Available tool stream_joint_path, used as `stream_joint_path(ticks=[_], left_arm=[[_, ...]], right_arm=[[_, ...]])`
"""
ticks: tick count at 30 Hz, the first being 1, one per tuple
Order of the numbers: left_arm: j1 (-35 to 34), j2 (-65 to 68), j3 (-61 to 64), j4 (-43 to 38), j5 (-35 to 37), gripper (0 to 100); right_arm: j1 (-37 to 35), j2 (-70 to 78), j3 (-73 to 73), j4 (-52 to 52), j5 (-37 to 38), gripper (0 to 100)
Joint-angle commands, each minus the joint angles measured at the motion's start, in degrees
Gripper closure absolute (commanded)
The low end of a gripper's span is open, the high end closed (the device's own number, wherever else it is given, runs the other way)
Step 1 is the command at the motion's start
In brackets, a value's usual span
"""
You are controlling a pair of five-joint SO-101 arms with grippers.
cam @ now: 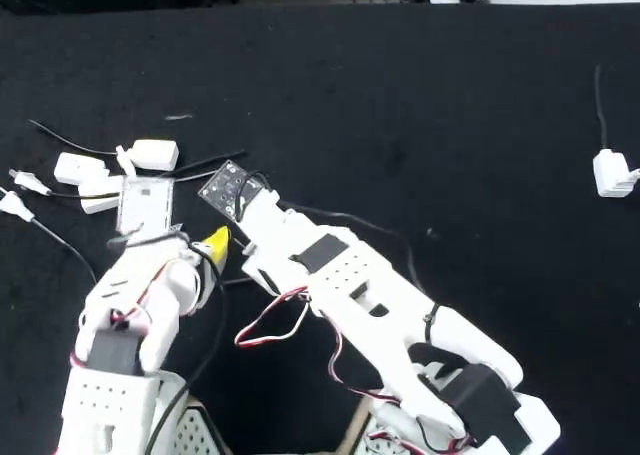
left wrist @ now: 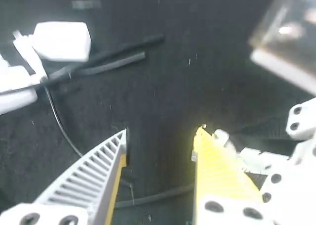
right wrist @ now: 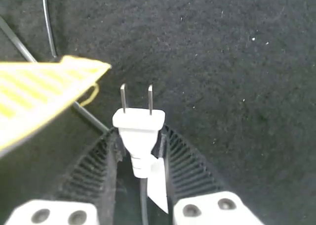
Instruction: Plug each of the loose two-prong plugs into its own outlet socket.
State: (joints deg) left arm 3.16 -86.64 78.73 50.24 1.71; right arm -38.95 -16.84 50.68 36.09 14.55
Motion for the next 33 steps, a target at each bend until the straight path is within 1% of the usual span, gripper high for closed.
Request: stream_joint_path(ticks=[1, 7, 9, 14, 21, 26, 33], left_arm=[[0.0, -7.8, 1.9, 0.4, 0.4, 78], [0.0, -5.5, 2.1, 0.0, 0.1, 78], [0.3, -4.3, 2.1, -0.2, -1.1, 78], [3.7, -1.6, 2.1, -1.2, -1.7, 78], [3.6, -1.0, 2.1, -1.3, -1.8, 78], [2.6, -0.9, 2.2, -1.3, -1.8, 78], [2.6, -0.9, 2.3, -1.3, -1.8, 78]], right_arm=[[-1.1, -2.1, -0.8, -1.5, -2.5, 98.8], [-1.2, -2.2, -0.9, -1.5, -3.1, 98.8], [-2.2, -3.6, -0.5, -1.3, -3.1, 98.8], [-5.3, -11.1, 2.8, -0.7, -3.1, 98.8], [-4.7, -21.1, 8.0, -0.7, -3.1, 98.8], [-4.7, -27.7, 11.2, -0.7, -6.1, 98.8], [-4.7, -34.3, 14.7, -1.1, -6.2, 98.8]])
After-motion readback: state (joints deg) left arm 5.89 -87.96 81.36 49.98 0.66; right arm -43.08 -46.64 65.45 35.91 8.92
